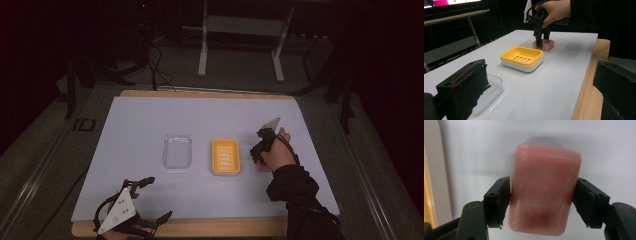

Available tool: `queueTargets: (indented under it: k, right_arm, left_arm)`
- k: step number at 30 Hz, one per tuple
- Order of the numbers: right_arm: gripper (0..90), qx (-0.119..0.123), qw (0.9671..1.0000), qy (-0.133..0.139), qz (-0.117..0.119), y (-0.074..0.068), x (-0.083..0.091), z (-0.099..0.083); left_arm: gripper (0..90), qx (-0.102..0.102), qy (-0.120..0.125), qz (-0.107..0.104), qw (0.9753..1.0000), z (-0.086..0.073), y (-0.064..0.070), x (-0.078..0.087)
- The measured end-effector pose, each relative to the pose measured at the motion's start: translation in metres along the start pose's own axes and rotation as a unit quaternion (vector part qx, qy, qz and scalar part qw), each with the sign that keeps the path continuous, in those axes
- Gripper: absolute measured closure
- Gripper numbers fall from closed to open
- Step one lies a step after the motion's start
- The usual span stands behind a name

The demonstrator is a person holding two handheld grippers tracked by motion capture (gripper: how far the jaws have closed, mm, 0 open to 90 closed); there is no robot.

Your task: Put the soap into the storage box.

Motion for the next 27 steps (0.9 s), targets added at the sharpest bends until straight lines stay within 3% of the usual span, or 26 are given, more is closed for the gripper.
queueTargets:
  k: [5,9,13,18,27]
  right_arm:
    - [33.7,-0.002,1.0,-0.002,0.001,0.0,-0.007,0.0]
    - [36.7,-0.025,0.9996,-0.004,0.011,0.002,-0.007,-0.001]
    - [37.6,-0.039,0.9989,-0.026,0.008,0.003,-0.005,-0.002]
    - [37.7,-0.038,0.9987,-0.034,0.007,0.005,0.003,-0.003]
    - [37.8,-0.04,0.9988,-0.024,0.013,0.009,0.026,-0.003]
  left_arm:
    - [0.5,0.0,-0.001,0.0,1.0,0.0,0.0,0.0]
    - [0.4,0.0,-0.003,-0.001,1.0,-0.001,0.0,-0.001]
    - [0.4,-0.001,-0.003,0.0,1.0,-0.001,0.0,-0.001]
    - [0.5,-0.002,-0.004,0.001,1.0,-0.001,0.0,-0.001]
    - [0.5,-0.002,-0.004,0.002,1.0,-0.001,0.0,-0.001]
Point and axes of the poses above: each handheld gripper's, and its own axes: x roughly backward along the jaws, z roughly out of its top, y roughly to its right, the point moved 3 cm from there along -x, roughly forward along the jaws, and after that the axes turned 9 degrees about -x, right-handed, at the moved point
